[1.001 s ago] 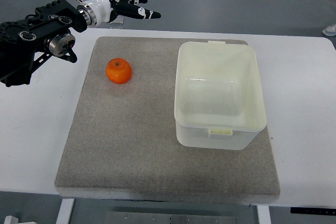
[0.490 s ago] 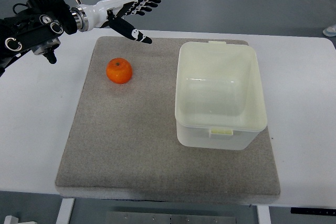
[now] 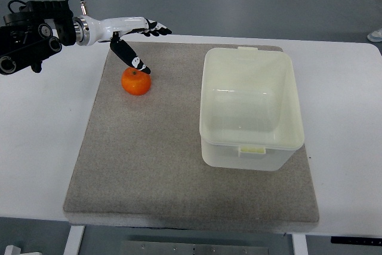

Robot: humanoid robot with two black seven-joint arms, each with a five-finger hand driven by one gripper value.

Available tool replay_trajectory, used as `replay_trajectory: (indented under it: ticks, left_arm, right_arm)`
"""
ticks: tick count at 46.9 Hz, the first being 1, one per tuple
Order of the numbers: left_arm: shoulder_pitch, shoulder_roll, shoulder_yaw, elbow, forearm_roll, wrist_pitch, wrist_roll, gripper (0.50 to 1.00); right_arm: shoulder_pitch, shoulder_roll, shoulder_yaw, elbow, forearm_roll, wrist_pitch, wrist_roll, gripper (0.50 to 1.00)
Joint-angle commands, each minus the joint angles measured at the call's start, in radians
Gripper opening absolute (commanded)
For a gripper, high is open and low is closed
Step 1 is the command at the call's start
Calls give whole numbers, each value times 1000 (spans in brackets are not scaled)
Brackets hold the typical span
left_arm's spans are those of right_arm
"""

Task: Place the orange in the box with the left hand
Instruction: 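Lower the open left hand around the orange, thumb beside it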

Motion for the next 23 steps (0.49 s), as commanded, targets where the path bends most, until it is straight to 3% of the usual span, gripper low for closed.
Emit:
replay_trajectory:
  ticks: [1,8,23]
  left_arm:
    - [-14,29,-2,-17,86,-38,-36,969]
    - [-34,32,-3,-16,310,-50,-151,964]
    - [-42,36,-3,-10,454,-44,-214,960]
  right_arm:
    - [0,0,0,0,0,0,0,944]
    - [0,0,0,0,0,0,0,944]
    - [0,0,0,0,0,0,0,944]
